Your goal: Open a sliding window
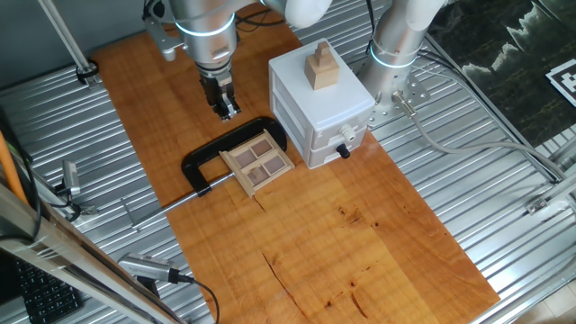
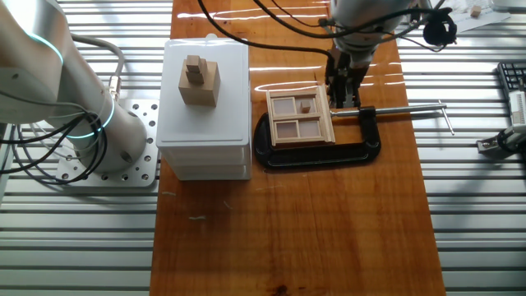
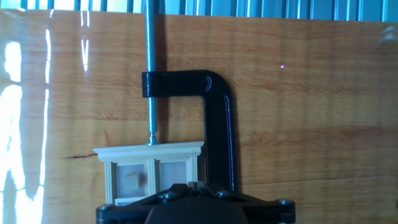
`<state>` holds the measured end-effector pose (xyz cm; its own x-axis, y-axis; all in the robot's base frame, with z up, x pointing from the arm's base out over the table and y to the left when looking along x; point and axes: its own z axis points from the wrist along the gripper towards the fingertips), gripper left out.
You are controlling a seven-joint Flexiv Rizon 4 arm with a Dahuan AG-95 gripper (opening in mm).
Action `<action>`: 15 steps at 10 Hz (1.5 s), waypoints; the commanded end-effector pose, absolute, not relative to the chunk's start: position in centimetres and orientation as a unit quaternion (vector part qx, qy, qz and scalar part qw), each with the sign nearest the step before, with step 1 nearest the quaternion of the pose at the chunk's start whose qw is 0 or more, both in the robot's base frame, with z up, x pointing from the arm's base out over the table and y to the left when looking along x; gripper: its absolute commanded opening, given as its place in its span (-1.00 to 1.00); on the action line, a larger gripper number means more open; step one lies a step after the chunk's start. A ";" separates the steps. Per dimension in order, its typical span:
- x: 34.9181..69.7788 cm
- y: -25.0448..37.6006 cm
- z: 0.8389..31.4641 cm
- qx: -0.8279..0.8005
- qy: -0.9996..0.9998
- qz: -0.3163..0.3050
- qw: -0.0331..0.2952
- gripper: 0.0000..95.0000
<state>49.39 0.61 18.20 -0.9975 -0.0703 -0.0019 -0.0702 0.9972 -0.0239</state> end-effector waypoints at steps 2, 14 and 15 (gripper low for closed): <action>49.3 0.7 18.3 -0.036 0.999 -0.012 0.003 -1.00; 49.3 0.7 18.4 -0.036 0.999 -0.013 0.007 -1.00; 49.3 0.7 18.4 -0.038 0.999 -0.010 0.008 -1.00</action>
<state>49.36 0.72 18.38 -0.9969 -0.0775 -0.0160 -0.0771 0.9967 -0.0239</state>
